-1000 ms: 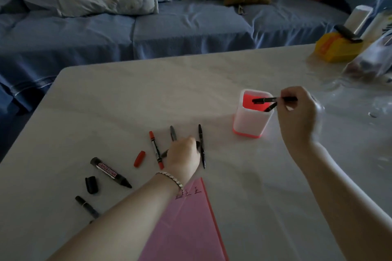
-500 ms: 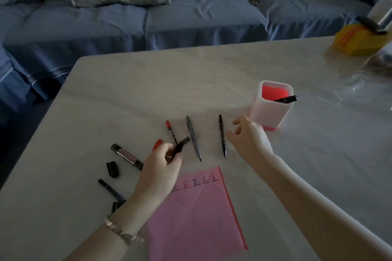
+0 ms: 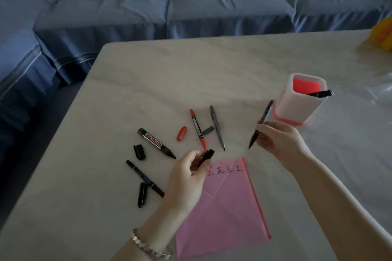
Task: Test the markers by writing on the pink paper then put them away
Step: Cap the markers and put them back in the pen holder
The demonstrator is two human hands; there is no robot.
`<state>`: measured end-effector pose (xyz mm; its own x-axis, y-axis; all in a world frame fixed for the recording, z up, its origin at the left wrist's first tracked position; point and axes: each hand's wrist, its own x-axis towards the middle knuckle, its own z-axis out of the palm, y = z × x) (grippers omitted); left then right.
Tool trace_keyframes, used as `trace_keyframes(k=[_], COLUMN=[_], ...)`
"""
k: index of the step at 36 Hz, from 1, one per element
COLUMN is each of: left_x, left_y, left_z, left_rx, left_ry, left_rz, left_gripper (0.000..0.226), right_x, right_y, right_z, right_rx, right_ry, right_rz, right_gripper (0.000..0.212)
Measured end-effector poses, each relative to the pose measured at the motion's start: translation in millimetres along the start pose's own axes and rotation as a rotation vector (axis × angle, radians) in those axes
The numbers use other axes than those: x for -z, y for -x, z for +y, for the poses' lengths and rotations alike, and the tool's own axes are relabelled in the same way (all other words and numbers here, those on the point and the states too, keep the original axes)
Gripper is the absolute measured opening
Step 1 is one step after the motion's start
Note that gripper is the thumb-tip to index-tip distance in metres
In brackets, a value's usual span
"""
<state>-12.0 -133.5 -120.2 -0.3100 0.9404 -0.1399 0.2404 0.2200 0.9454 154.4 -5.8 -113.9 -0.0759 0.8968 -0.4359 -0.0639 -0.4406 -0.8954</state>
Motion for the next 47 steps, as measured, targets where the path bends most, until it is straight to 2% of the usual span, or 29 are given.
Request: trace_keyframes(k=[3,8,11,15,24,31,37,40,42,43,47], left_x=[-7.1,-16.5,-17.3,-15.6,-14.3,-16.5,-16.9,-15.6,-15.2,-14.9,-13.8], left_y=[4.5,13.5,18.6,24.2,28.6,32.6,34.4,35.7,36.0,35.8,36.3], left_z=[3.7,8.5,11.1,15.8,17.0,21.3,25.7,26.8,26.8,26.9,27.6], left_rx=[-0.013,-0.016,-0.020,-0.014,-0.015,-0.037,-0.138,-0.182,-0.204,-0.216,-0.237], left_ry=[0.067,0.139,0.147,0.178,0.164,0.106,-0.045,-0.112,-0.152,-0.167,-0.194], left_rz=[-0.036,-0.083,-0.099,-0.109,-0.113,-0.140,-0.129,-0.154,-0.168,-0.169,-0.200], left_gripper=[0.027,0.021,0.017,0.020,0.023,0.022,0.025,0.019,0.018,0.018,0.019], right_x=[8.2,14.1,11.4,2.0,-3.5,-2.2,-3.6,-4.3,-3.5,-3.4,-3.7], right_y=[34.0,70.3,82.9,96.0,102.1,105.1,109.7,111.6,111.9,111.5,111.6], right_z=[2.5,23.0,29.4,26.8,25.2,31.9,32.7,29.1,28.0,28.4,31.6], right_rx=[-0.054,0.005,0.079,0.173,0.206,0.208,0.207,0.212,0.212,0.215,0.226], right_ry=[-0.330,-0.459,-0.455,-0.379,-0.368,-0.343,-0.298,-0.311,-0.315,-0.311,-0.285], right_rz=[-0.093,-0.041,-0.036,-0.009,-0.024,-0.064,-0.136,-0.154,-0.149,-0.148,-0.107], right_gripper=[0.015,0.017,0.008,0.037,0.034,0.057,0.044,0.019,0.015,0.018,0.056])
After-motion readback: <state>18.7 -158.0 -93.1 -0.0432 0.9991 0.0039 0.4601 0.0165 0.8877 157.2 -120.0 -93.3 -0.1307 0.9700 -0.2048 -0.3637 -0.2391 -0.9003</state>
